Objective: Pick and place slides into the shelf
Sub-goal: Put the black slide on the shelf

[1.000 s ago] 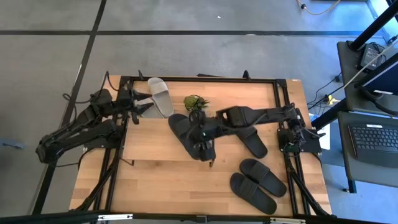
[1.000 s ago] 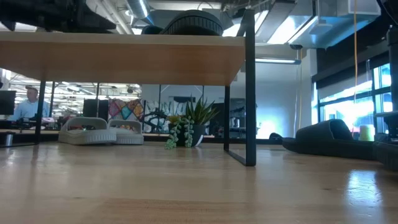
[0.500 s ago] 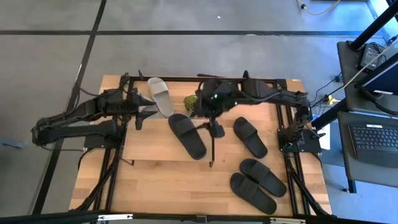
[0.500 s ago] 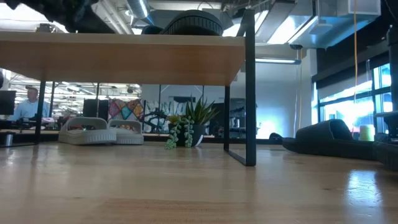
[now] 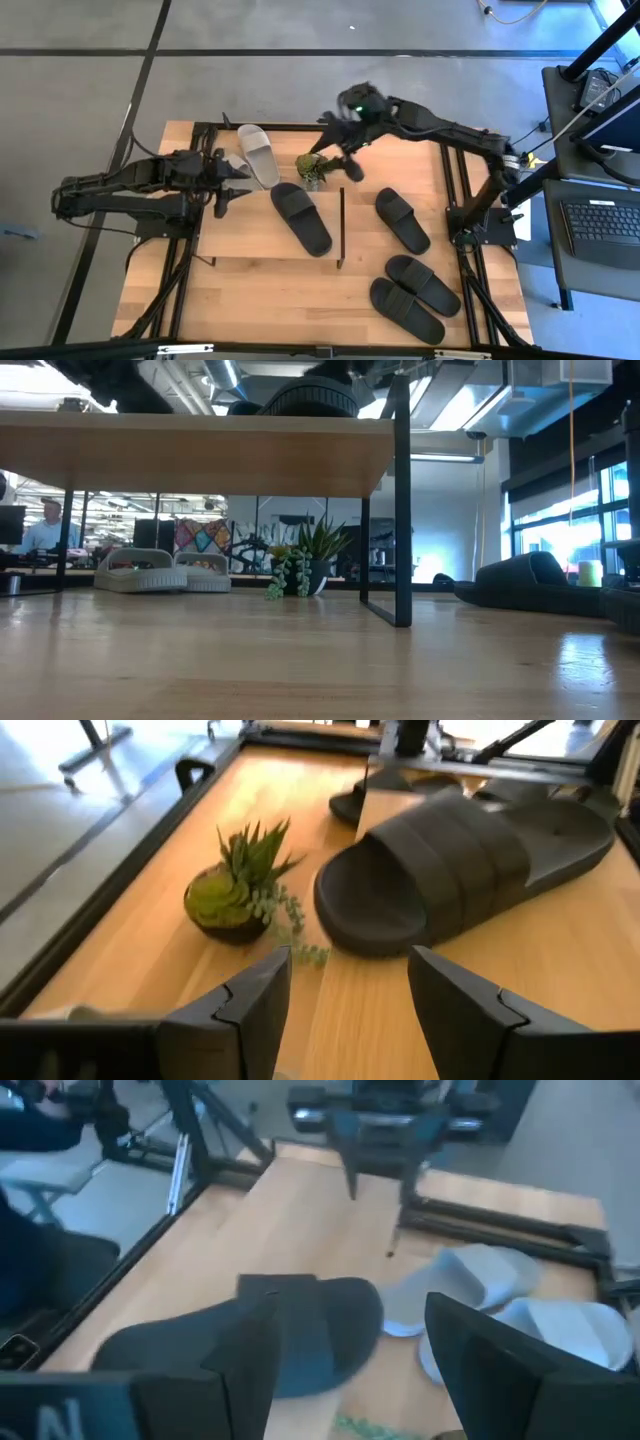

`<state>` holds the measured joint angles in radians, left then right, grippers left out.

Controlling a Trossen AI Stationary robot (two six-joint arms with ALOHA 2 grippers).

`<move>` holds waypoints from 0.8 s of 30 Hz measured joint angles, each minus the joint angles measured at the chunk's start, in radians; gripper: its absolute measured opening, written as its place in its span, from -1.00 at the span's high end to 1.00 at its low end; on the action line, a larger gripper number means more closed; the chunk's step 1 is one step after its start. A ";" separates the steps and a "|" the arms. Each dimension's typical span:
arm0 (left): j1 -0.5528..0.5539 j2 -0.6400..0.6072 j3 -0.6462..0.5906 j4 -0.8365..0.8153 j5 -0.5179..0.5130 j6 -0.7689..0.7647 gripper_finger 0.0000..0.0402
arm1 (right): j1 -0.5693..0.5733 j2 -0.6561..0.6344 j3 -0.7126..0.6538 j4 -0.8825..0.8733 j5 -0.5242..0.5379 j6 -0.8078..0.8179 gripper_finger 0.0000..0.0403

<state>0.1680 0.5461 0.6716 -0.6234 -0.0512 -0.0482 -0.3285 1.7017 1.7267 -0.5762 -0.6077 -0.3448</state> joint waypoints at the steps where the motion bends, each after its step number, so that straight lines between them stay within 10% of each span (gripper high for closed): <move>1: 0.000 0.000 0.000 -0.015 0.000 -0.001 0.03 | -0.017 -0.039 -0.072 0.052 -0.009 0.004 -0.20; 13: -0.056 0.196 0.000 -0.013 -0.001 0.029 0.03 | -0.017 -0.618 -0.875 0.536 0.136 0.308 -0.20; 24: -0.127 0.433 0.087 0.056 -0.052 -0.052 0.03 | 0.049 -0.962 -1.174 0.628 0.252 0.460 -0.20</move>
<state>0.0414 0.9786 0.7585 -0.5669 -0.1027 -0.1007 -0.2799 0.7396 0.5524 0.0518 -0.3552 0.1151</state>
